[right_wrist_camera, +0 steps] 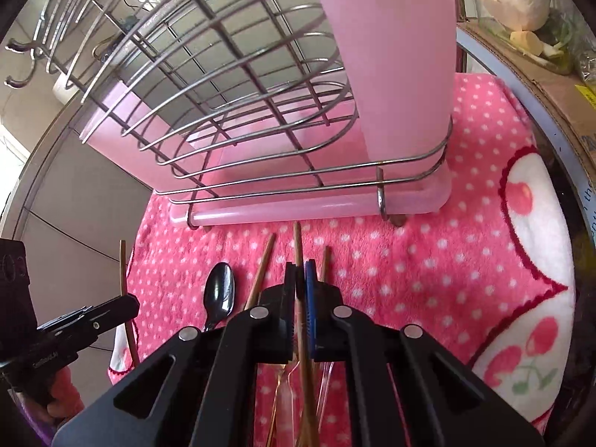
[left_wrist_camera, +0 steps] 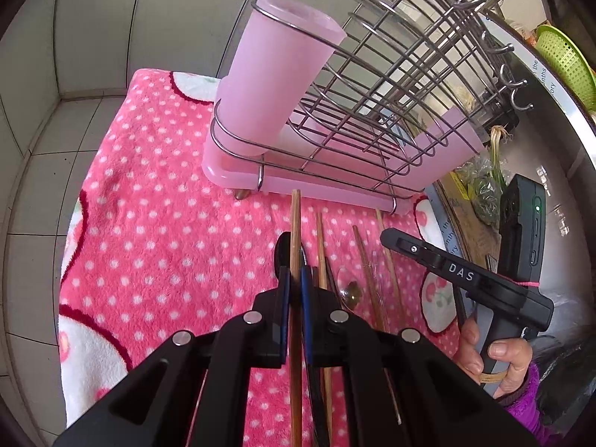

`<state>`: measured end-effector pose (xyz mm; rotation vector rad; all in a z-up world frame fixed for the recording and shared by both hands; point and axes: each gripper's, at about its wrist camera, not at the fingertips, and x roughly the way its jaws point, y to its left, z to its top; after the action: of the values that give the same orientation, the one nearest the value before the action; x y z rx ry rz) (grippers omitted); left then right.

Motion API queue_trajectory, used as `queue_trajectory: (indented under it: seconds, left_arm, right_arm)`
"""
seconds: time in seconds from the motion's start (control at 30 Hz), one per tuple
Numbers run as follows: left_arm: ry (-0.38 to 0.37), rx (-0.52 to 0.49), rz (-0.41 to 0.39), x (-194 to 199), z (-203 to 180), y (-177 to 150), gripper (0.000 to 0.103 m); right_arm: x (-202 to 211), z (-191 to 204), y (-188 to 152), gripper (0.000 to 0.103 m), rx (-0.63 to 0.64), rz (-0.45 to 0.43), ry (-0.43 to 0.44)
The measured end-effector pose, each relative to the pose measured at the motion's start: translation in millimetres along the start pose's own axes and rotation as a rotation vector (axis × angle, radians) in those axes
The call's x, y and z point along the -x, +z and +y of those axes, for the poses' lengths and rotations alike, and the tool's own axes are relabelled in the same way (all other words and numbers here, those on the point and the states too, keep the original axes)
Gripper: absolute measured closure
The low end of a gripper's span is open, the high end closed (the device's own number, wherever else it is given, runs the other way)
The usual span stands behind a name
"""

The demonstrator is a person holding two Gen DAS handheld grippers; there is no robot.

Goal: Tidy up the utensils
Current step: 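Lift both chopsticks upright and carry them above the tall pink cup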

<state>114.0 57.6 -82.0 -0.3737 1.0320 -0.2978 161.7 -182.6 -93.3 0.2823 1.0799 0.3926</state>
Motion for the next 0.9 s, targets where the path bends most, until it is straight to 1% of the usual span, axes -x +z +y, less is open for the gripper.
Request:
queue_trajectory:
  seconds: [0.07, 0.2, 0.33, 0.7, 0.9]
  left_arm:
    - [-0.006, 0.001, -0.017, 8.0, -0.8, -1.5, 0.098]
    - [-0.01, -0.001, -0.046, 22.1, -3.5, -5.6, 0.098]
    - [-0.019, -0.005, -0.083, 37.3, -8.9, -7.6, 0.098]
    - [-0.062, -0.053, -0.23, 88.3, -30.6, -7.2, 0.098]
    - [-0.073, -0.075, -0.312, 119.0, -44.8, -2.7, 0.098]
  right_arm:
    - [11.7, 0.4, -4.9, 0.098, -0.002, -0.022, 0.022]
    - [29.6, -3.9, -9.0, 0.098, -0.018, -0.06, 0.035]
    - [58.6, -10.7, -10.6, 0.098, -0.029, -0.113, 0.057]
    - [132.2, -2.9, -23.3, 0.098, 0.016, -0.288, 0.102]
    - [167.1, 9.3, -17.6, 0.098, 0.053, -0.375, 0.108]
